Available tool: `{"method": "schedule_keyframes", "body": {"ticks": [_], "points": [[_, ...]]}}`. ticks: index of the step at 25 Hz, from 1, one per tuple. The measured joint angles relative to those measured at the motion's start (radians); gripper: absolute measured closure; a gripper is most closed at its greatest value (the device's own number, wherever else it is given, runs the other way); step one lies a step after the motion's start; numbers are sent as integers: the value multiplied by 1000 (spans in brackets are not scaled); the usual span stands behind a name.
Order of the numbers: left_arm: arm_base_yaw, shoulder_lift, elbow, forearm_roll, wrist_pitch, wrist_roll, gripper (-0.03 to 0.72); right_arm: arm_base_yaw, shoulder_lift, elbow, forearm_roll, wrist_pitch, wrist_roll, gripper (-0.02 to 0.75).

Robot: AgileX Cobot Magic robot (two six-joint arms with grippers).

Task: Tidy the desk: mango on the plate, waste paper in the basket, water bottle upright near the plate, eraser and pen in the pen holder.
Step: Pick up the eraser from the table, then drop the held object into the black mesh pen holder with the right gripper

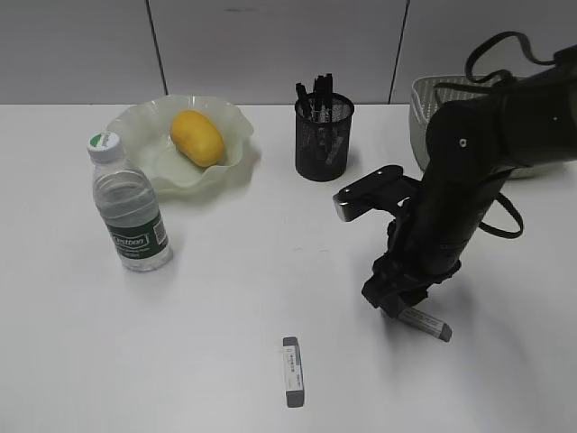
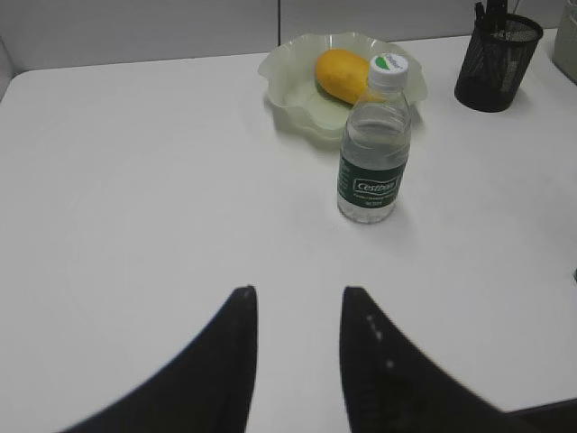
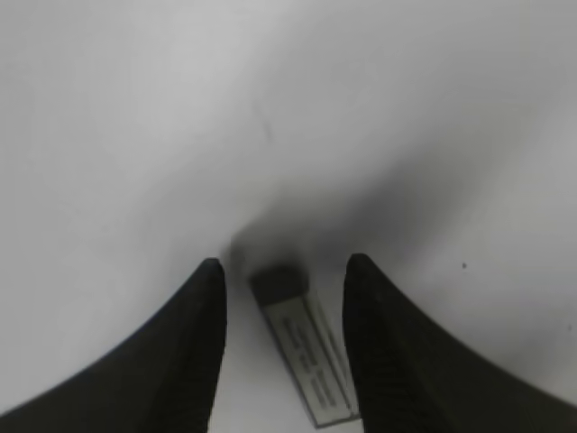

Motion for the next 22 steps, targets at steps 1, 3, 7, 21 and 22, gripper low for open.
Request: {"method": "schedule_keyframes", "body": {"ticks": [1,3,7,21,22], "points": [[1,0,0,0,0,0,452,1,16,-8,-8,9,0,386],[1,0,0,0,0,0,452,1,35,-16,-32,23,-1,386],[1,0,0,0,0,0,452,1,52,-17,-73,34,-1,407],[1,0,0,0,0,0,452,1,-181,-43,-70,-680,4,573],[1,0,0,0,0,0,452,1,-180,-47,-70,-851,4,573]]}}
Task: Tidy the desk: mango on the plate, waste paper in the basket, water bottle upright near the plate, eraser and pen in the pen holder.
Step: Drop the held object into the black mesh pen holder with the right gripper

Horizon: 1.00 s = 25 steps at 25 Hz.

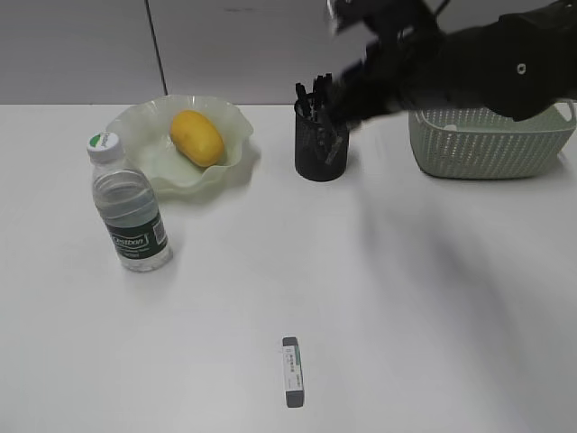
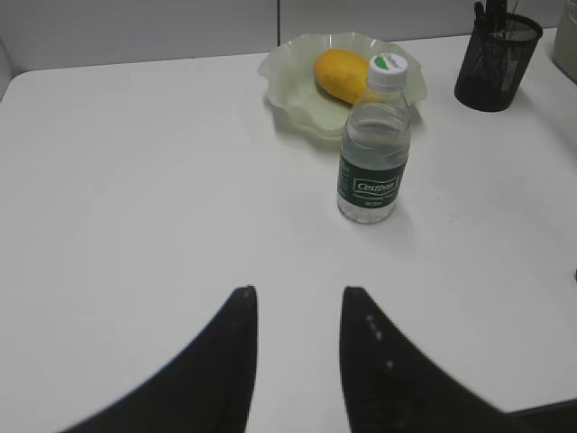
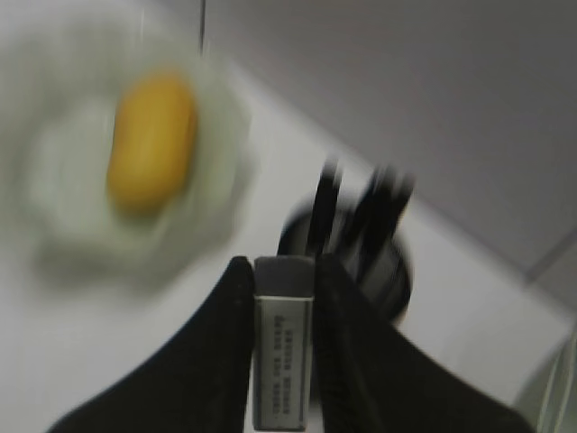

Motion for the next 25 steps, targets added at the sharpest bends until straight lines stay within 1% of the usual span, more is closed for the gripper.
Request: {"method": "schedule_keyframes", "body": {"ticks": [2,3,4,6,12,15,17,19,23,25], "points": [[0,0,0,0,0,0,452,0,40,-11,19,-290,0,573],[0,0,0,0,0,0,452,0,79,-25,38,-410,0,573],[0,0,0,0,0,0,452,0,125,-42,61,-490,0,573],[0,0,0,0,0,0,452,0,216,-92,109,-548,0,573],[0,0,0,0,0,0,452,-2,414,-222,234,-549,-2,574],[0,0,0,0,0,0,452,-9,453,-240,284,-547,-3,574],[0,0,0,0,0,0,452,-15,465,-243,293,-528,-3,564],[0,0,0,0,0,0,452,-21,468,-242,299,-491,-3,512],[0,0,0,0,0,0,452,-26,461,-242,303,-412,-12,312],[0,0,0,0,0,0,452,-27,419,-242,303,-331,-24,256]]}}
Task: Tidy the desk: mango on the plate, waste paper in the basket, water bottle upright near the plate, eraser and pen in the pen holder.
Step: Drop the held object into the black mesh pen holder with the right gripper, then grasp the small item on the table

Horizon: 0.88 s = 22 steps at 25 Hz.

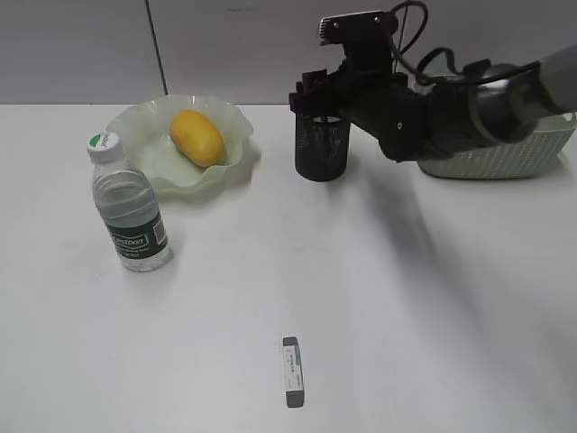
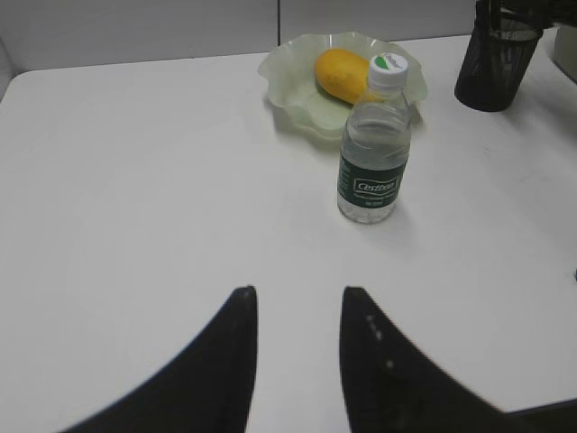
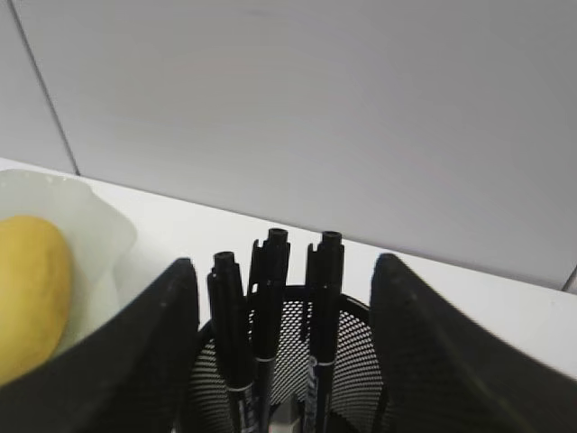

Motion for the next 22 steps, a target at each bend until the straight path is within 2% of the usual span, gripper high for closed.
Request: {"method": "schedule_keyframes", "body": {"ticks": [4,8,10,13,17,20,22], "points": [[0,0,0,0,0,0,452,0,-192,-1,-16,402,-33,233],[0,0,0,0,0,0,452,0,-424,8,-85,951,-1,295],[0,0,0,0,0,0,452,6,-521,57,-165,1196,81,334],[0,0,0,0,0,0,452,39,-688,195,-321,1446,234,373],[0,19,0,-1,0,0,452,114,-968,412,-417,1620,380,386],[0,92,0,-13,-1,18,452,140,-1197,560,-423,1645,453,386],[0,160,0,-44,-2,69,452,144,-1348,648,-423,1651,467,386]]}}
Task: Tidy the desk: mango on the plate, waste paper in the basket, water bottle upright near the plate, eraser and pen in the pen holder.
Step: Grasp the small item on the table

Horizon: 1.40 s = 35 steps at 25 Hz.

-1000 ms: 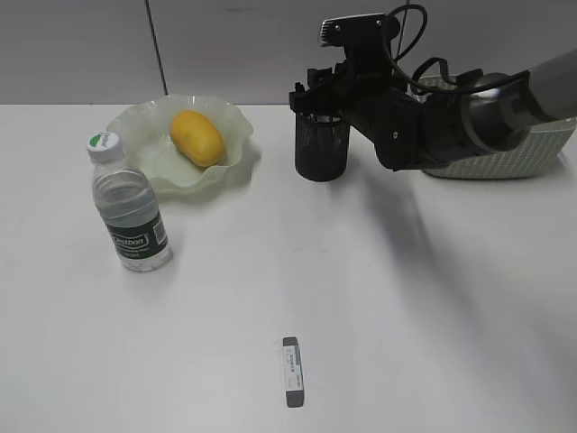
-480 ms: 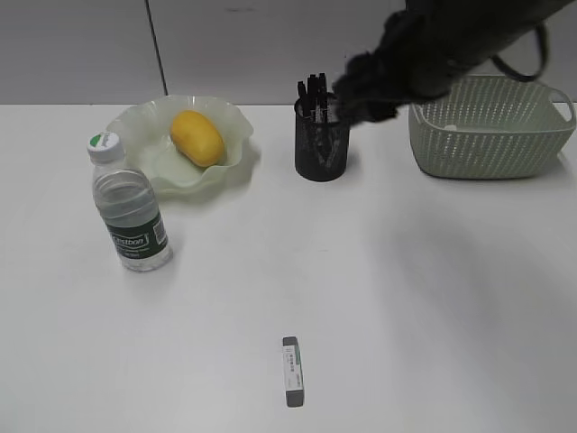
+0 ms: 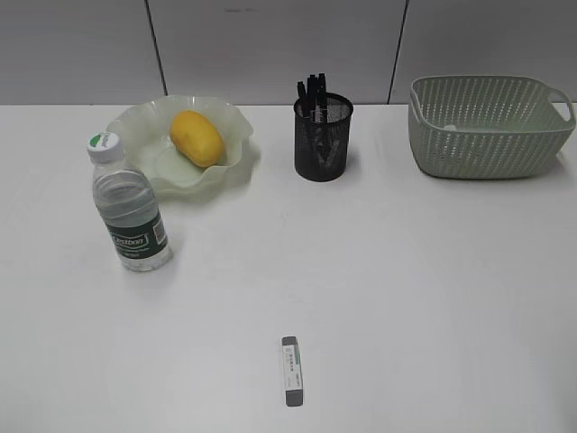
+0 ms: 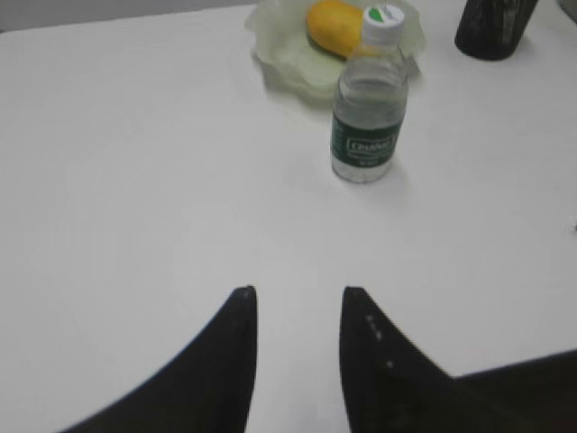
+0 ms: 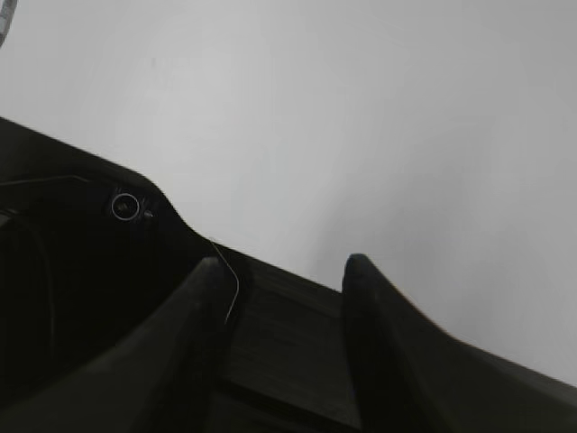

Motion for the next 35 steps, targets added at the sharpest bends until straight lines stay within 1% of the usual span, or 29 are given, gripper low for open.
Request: {"method": "schedule_keyframes", "body": {"ticks": [3,6,9,11,13,15,16,18,21,23,25,28,32,35], "points": [[0,139,-10,-63,-8,64,435,1,-204,81,-4,1,6,386],[0,293,-49,-169,-51,118,416,1,-366,139,-5,-34,-5,386],[0,459,-100,-257,-110,155,413,1,-484,162,-11,-39,-49,386],[-8,556,-135,-283,-151,163,413,1,-542,162,-16,-43,-62,388],[-40,661,-163,-295,-194,164,413,1,-599,162,-20,-45,-68,391],[-101,760,-184,-296,-250,163,413,1,-652,162,-22,-48,-72,401],[-147,801,-196,-297,-279,154,413,1,-684,162,-22,-49,-73,408],[-248,887,-223,-288,-334,109,413,1,-743,162,-22,-52,-73,416],[-420,1048,-275,-214,-402,-34,413,1,-803,162,-18,-54,-73,420],[-503,1174,-320,-159,-431,-133,409,1,-827,162,-14,-55,-73,421],[-560,1288,-376,-146,-447,-207,384,1,-829,162,3,-56,-73,422],[-599,1449,-462,-146,-455,-281,340,1,-829,166,30,-56,-73,423],[-605,1615,-557,-147,-469,-362,325,1,-829,168,38,-56,-73,423],[-605,1705,-601,-145,-473,-416,324,1,-829,168,39,-56,-73,425]]}}
